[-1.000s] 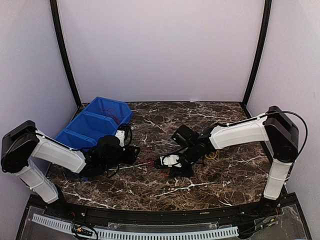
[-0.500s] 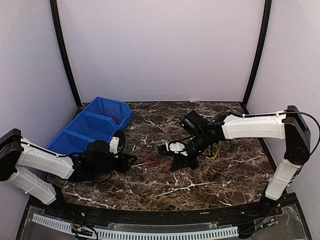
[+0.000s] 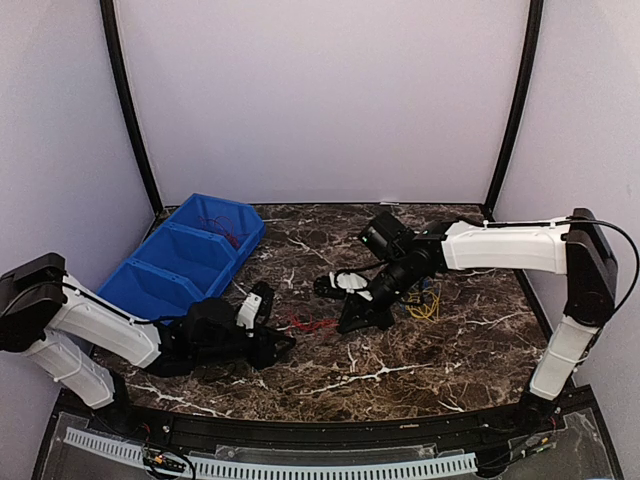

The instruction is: Untangle the cables

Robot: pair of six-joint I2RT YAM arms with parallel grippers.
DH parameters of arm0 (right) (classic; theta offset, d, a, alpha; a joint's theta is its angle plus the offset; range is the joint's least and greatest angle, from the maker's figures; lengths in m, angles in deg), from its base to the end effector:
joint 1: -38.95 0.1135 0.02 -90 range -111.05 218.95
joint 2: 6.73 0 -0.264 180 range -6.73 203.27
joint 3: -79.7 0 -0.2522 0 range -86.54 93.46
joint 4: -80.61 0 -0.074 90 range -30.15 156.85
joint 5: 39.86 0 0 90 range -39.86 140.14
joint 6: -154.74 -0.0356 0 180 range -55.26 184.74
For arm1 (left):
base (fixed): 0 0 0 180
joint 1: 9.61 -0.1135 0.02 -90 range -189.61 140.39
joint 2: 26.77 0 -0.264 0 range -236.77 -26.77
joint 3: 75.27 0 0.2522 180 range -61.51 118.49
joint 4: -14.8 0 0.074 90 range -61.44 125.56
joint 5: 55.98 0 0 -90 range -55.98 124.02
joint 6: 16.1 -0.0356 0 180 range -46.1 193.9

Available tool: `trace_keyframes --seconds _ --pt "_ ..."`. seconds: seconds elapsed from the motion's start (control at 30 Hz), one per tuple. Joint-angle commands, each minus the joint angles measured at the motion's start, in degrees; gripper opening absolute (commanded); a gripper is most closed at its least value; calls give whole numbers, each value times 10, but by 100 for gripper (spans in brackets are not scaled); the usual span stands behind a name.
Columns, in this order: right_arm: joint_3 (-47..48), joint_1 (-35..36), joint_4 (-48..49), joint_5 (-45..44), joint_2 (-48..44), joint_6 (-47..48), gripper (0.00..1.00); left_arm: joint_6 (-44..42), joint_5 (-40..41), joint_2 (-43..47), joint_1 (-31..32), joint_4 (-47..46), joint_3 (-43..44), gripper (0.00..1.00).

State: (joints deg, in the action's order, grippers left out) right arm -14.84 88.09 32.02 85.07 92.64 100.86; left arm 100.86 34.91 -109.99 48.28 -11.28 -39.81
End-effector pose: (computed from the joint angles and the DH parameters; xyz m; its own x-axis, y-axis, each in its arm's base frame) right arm 0.2171 0.2822 0.2218 -0.0013 -0.7402 -0.6724 -0.9827 -0.1237 0.1381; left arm 0.1388 -0.2201 0.1485 -0.5555 0.0324 -0.8309 0.6590 0.6265 -0.4162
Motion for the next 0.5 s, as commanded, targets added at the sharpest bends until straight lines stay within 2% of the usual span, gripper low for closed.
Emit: trace_keyframes --seconds 0.0,0.13,0.27,0.33,0.4,0.47 --pt "20 -4 -6 18 10 -7 0 1 61 -42 -1 30 40 44" --pt "22 -4 -8 22 10 -8 0 6 94 -75 -1 62 71 43" --pt "21 -4 -5 25 10 -9 0 -16 99 -112 -1 37 92 38" --pt "22 -6 -4 27 11 -13 0 -33 92 -132 -1 25 107 27" --pt "24 -16 -6 32 11 -20 0 -38 91 -141 -1 30 121 7" --pt "28 -42 -9 34 6 -23 0 -41 93 -128 -1 45 122 0"
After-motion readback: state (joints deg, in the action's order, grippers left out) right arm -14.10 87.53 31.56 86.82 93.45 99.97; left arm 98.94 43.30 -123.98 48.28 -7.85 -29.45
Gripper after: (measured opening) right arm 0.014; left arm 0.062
